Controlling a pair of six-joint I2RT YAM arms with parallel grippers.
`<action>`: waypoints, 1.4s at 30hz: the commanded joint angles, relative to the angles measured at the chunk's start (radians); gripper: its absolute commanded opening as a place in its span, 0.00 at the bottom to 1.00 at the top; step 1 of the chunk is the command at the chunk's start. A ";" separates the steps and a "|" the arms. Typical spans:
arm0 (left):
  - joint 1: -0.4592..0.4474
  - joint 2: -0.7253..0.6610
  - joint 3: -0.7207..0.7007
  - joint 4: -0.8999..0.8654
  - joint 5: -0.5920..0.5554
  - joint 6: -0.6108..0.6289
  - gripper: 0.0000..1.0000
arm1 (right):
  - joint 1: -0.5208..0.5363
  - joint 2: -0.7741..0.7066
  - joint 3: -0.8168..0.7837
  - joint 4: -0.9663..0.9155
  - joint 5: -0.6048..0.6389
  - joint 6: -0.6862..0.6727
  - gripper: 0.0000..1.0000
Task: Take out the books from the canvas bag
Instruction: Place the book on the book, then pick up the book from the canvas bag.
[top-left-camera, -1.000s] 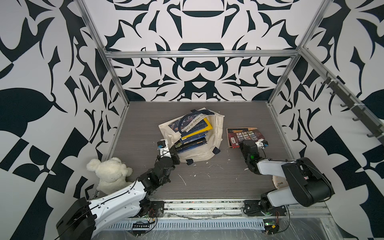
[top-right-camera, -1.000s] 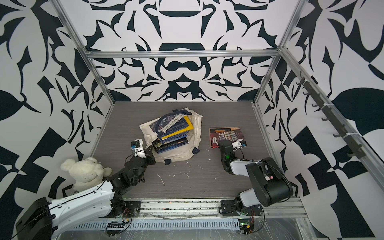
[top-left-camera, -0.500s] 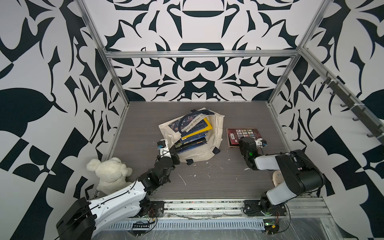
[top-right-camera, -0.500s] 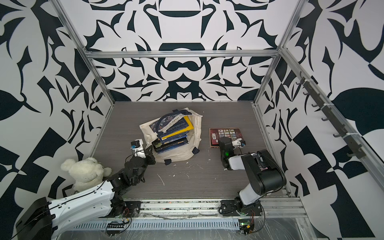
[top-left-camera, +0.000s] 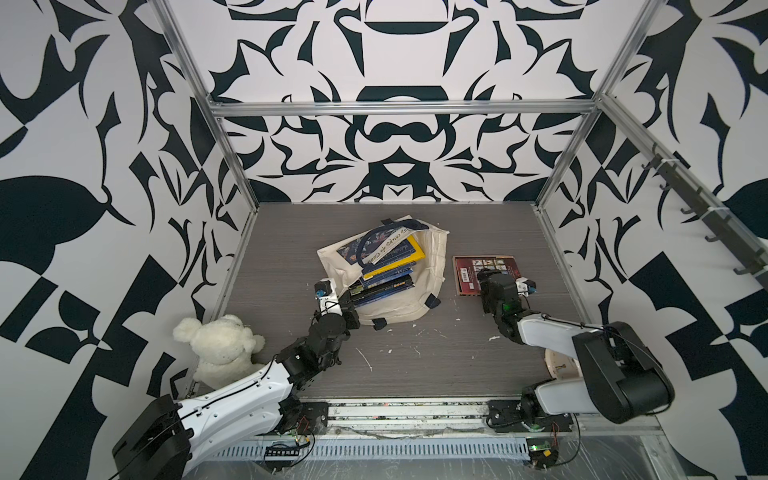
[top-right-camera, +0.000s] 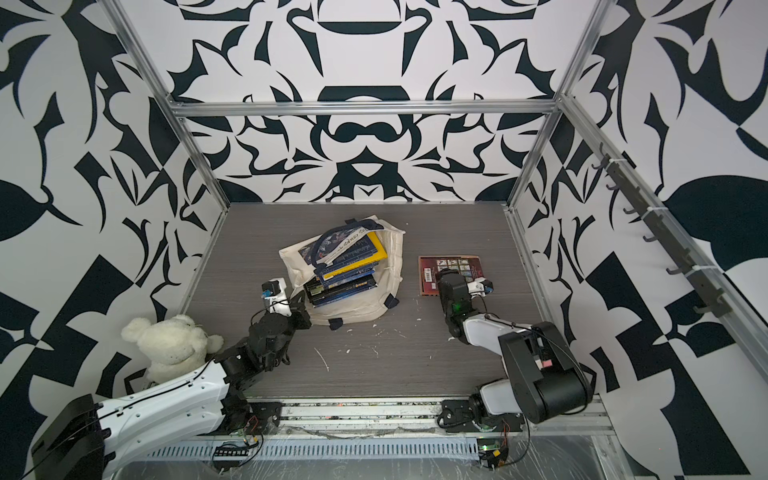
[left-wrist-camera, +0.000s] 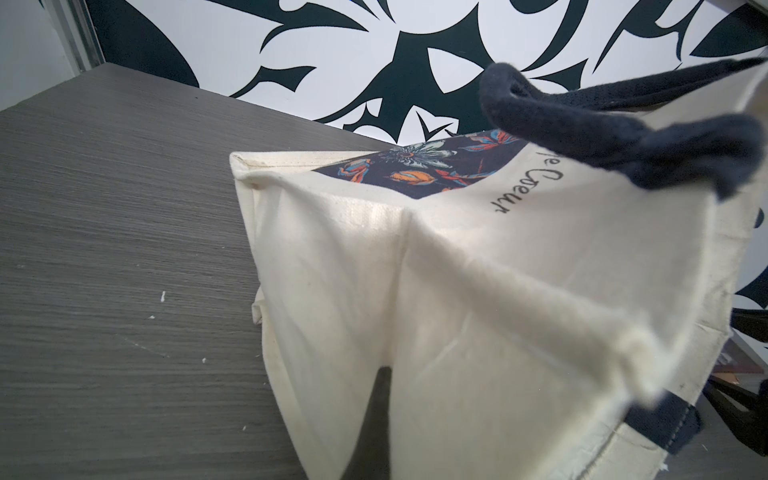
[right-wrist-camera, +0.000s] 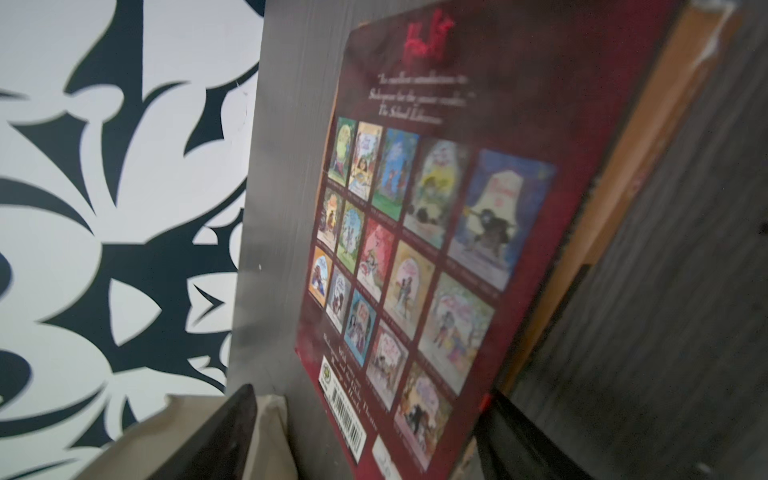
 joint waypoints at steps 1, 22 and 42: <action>0.001 -0.029 -0.002 0.044 -0.001 0.000 0.00 | -0.005 -0.095 0.036 -0.175 0.008 -0.030 0.99; 0.001 -0.034 -0.015 0.081 0.035 0.020 0.00 | 0.480 -0.324 0.184 -0.345 0.208 -0.294 0.79; 0.001 -0.026 -0.013 0.087 0.056 0.024 0.00 | 0.709 0.251 0.536 -0.076 0.173 -0.397 0.45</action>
